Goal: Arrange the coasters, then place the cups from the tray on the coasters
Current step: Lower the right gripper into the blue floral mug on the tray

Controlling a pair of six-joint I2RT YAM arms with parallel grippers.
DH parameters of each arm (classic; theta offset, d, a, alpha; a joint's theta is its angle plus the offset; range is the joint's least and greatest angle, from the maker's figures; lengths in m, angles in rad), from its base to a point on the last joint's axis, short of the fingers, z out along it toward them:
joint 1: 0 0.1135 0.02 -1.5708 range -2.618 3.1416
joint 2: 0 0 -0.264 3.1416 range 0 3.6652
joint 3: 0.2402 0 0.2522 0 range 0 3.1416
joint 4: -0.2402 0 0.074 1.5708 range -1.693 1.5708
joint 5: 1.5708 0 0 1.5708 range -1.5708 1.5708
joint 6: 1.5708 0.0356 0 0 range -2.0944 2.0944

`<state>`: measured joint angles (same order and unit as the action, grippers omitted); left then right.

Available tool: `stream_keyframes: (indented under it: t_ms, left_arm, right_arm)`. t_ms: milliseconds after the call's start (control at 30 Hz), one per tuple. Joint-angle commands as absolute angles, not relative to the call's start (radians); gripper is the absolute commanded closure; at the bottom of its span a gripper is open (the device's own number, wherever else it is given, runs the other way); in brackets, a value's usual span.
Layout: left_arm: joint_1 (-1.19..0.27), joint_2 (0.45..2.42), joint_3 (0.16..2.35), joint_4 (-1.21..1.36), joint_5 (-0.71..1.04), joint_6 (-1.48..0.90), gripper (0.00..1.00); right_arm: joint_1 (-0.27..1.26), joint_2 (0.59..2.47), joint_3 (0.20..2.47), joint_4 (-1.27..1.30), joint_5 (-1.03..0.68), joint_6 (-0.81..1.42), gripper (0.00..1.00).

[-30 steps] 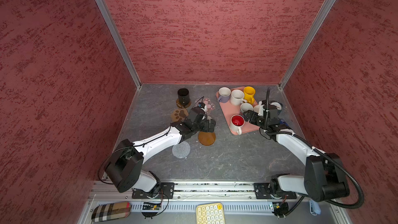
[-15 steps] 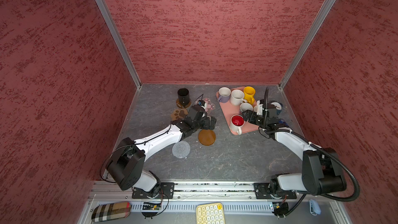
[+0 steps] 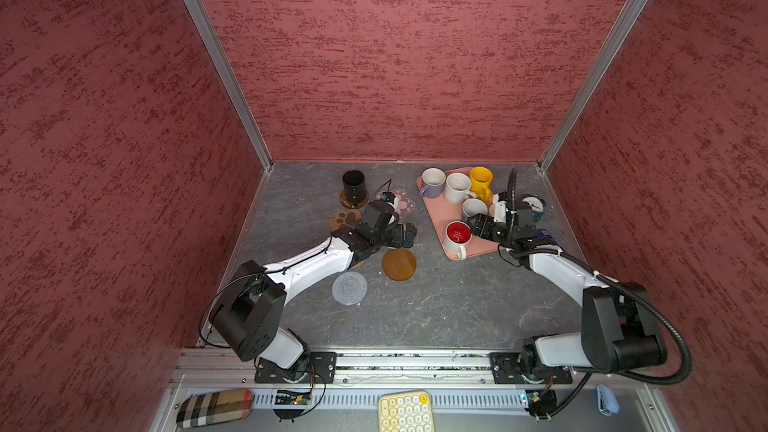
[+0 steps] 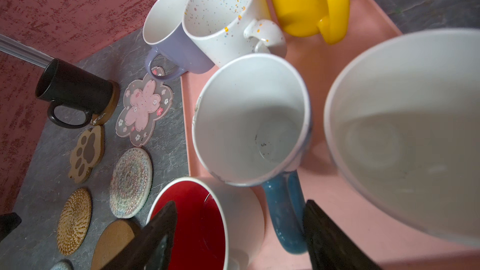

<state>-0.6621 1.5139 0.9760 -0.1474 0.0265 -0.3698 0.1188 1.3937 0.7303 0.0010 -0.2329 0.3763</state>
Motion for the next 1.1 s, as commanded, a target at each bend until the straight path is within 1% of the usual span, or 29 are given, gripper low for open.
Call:
stream_keyframes:
  t_ms: [0,133,267,333,367,433,533,767,900,967,1067]
  left_arm:
    - [-0.655,1.523,1.002,-0.122,0.050,-0.353,0.00]
    - [-0.654,1.533,1.009,-0.123,0.058,-0.351,0.00]
    - [-0.655,1.540,1.006,-0.124,0.065,-0.350,0.00]
    - [-0.654,1.537,1.000,-0.117,0.065,-0.351,0.00]
    - [-0.653,1.536,0.997,-0.114,0.065,-0.353,0.00]
    - [-0.652,1.535,0.993,-0.111,0.066,-0.354,0.00]
    - [-0.649,1.528,0.986,-0.109,0.067,-0.357,0.00]
    - [-0.639,1.512,0.970,-0.104,0.069,-0.356,0.00]
    - [-0.628,1.508,0.957,-0.093,0.076,-0.362,0.00]
    - [-0.624,1.509,0.951,-0.092,0.080,-0.365,0.00]
    - [-0.623,1.507,0.946,-0.090,0.081,-0.366,0.00]
  right_arm:
    - [0.114,1.389,0.767,-0.029,-0.189,0.349,0.28]
    - [0.116,1.392,0.764,-0.054,-0.150,0.345,0.33]
    - [0.116,1.397,0.761,-0.070,-0.124,0.338,0.42]
    - [0.116,1.399,0.762,-0.068,-0.126,0.336,0.54]
    - [0.118,1.401,0.763,-0.067,-0.126,0.336,0.58]
    - [0.119,1.410,0.771,-0.074,-0.116,0.330,0.58]
    - [0.123,1.426,0.785,-0.087,-0.109,0.321,0.54]
    - [0.134,1.448,0.799,-0.105,-0.093,0.310,0.54]
    - [0.139,1.448,0.806,-0.110,-0.071,0.306,0.58]
    - [0.142,1.479,0.813,-0.112,-0.065,0.303,0.61]
    - [0.149,1.502,0.825,-0.112,-0.057,0.301,0.62]
